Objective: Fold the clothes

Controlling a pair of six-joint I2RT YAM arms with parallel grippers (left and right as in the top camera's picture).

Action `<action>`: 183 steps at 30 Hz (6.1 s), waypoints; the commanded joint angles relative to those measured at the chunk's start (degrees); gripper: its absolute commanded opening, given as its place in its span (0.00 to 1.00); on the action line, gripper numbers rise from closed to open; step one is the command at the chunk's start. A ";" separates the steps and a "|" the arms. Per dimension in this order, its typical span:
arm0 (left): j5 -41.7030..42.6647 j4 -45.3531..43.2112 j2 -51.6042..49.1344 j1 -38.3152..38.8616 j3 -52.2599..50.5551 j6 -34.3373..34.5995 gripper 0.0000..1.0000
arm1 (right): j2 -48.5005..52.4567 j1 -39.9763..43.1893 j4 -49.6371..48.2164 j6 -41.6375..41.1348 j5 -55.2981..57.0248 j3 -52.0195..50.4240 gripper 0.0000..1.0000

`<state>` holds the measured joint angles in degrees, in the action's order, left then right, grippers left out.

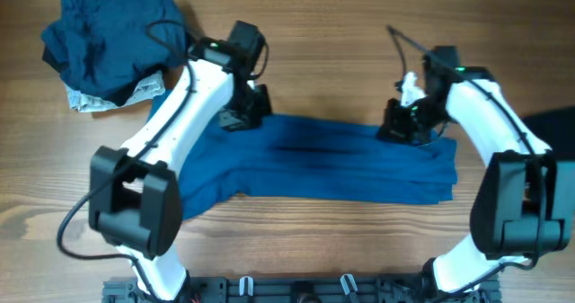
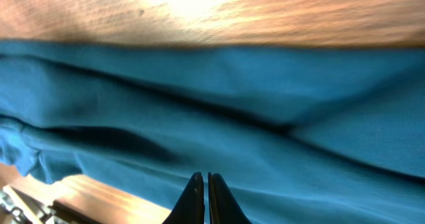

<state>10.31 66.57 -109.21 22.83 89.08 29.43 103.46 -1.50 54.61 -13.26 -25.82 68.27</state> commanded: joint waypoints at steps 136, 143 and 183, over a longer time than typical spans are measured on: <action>4.48 8.04 4.94 -6.14 -4.24 5.68 0.49 | 0.26 23.63 -0.09 -8.98 17.18 5.27 1.00; 8.46 0.04 4.96 -1.90 -12.26 12.04 0.57 | 0.17 23.65 0.39 -7.74 12.59 5.79 1.00; 6.34 -16.92 3.39 -1.46 -21.64 19.50 0.15 | 0.13 23.63 2.43 -6.21 10.73 6.10 0.99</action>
<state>17.21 50.39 -105.06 21.69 67.77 48.77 103.02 21.91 56.80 -20.23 -14.15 73.23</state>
